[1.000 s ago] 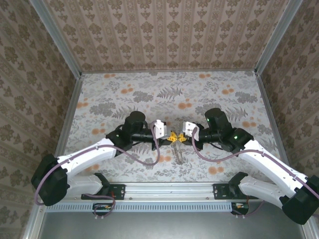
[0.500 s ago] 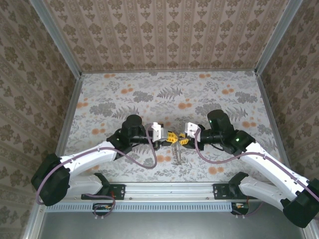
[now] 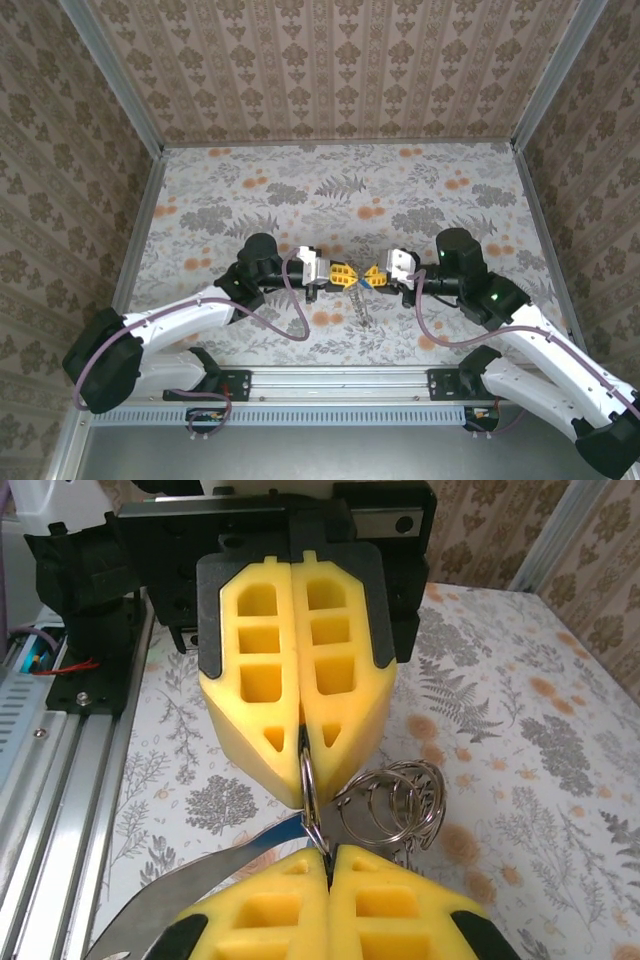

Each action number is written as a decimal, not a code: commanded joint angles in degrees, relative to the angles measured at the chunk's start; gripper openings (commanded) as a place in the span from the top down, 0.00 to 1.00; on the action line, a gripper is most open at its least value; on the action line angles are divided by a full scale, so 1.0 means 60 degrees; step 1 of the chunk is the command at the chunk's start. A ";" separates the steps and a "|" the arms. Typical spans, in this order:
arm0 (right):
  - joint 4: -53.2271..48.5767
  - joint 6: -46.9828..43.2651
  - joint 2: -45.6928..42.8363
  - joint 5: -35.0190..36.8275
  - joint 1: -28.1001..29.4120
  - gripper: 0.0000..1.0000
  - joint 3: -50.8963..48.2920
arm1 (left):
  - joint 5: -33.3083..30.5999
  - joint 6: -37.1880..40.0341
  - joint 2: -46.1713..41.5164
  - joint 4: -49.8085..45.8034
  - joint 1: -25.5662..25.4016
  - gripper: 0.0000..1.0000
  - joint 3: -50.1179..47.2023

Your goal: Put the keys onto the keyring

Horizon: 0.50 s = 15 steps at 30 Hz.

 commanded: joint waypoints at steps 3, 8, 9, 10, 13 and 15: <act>-0.0481 0.0417 0.0462 -0.0059 -0.0083 1.00 -0.0139 | 0.0349 -0.0319 0.0173 0.1404 0.0017 1.00 -0.0113; -0.0685 0.0929 0.1050 -0.0306 -0.0112 0.85 -0.0056 | 0.0230 -0.0366 0.0387 0.2023 -0.0065 1.00 -0.0238; -0.0683 0.0977 0.1094 -0.0560 -0.0112 0.80 -0.0011 | 0.0225 -0.0345 0.0430 0.2012 -0.0083 1.00 -0.0223; -0.0668 0.0979 0.1097 -0.0851 -0.0112 0.78 0.0033 | 0.0197 -0.0342 0.0474 0.2024 -0.0113 1.00 -0.0223; -0.0363 0.0972 0.0804 -0.1001 -0.0112 0.76 0.0004 | 0.0159 -0.0429 0.0599 0.2244 -0.0173 1.00 -0.0300; -0.0158 0.0938 0.0489 -0.0678 -0.0120 0.75 -0.0068 | 0.0133 -0.0543 0.0637 0.2435 -0.0186 1.00 -0.0375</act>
